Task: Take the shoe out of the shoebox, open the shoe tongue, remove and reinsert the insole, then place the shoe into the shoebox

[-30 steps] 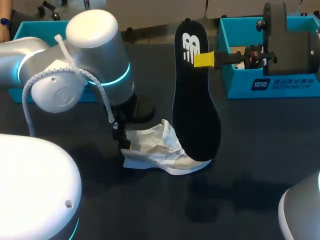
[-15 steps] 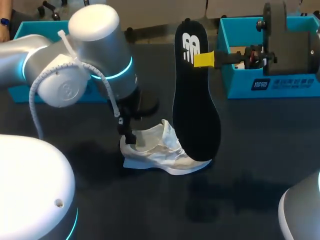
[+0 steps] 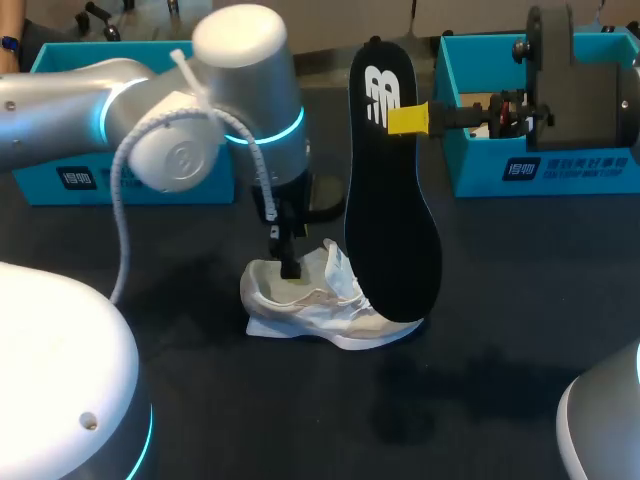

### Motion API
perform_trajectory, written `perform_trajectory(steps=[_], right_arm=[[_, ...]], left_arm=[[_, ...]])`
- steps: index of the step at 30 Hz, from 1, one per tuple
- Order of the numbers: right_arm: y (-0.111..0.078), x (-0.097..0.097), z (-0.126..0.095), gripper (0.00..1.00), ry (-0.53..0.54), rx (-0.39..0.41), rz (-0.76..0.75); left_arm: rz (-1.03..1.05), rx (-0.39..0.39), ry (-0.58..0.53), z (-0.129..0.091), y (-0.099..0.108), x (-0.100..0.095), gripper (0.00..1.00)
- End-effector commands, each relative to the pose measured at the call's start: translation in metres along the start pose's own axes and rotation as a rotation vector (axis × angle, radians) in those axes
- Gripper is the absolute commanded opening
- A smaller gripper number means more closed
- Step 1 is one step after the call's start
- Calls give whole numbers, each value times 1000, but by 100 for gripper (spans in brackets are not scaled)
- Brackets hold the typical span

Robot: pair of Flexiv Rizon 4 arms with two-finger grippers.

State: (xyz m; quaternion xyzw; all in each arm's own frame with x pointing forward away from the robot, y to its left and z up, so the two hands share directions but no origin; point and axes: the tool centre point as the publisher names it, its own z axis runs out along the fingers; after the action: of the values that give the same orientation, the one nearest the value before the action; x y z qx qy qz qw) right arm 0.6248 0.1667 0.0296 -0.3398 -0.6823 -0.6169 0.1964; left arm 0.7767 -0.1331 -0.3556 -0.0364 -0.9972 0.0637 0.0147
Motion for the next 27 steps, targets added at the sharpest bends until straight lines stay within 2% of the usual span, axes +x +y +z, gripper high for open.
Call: perform_trajectory(steps=[1,11,14,16,17,21,23,24,25,27], right_arm=[[1,0,4,0,-3,0,2],[1,0,4,0,-3,0,2],[1,0,4,0,-3,0,2],[1,0,4,0,-3,0,2],[1,0,4,0,-3,0,2],[1,0,4,0,-3,0,2],[1,0,4,0,-3,0,2],[1,0,4,0,-3,0,2],[1,0,4,0,-3,0,2],[1,0,4,0,-3,0,2]], left_arm=[[8,0,16,18,-9,-8,100],[-9,27,15,35,-10,-11,100],[-7,28,16,37,-9,-10,74],[-7,31,20,38,-8,-9,46],[-9,36,26,38,-7,-9,40],[0,56,46,37,-7,-7,29],[10,71,70,37,-8,-6,19],[13,73,77,37,-9,-5,5],[14,72,75,37,-9,-4,0],[35,79,88,36,-10,-2,0]])
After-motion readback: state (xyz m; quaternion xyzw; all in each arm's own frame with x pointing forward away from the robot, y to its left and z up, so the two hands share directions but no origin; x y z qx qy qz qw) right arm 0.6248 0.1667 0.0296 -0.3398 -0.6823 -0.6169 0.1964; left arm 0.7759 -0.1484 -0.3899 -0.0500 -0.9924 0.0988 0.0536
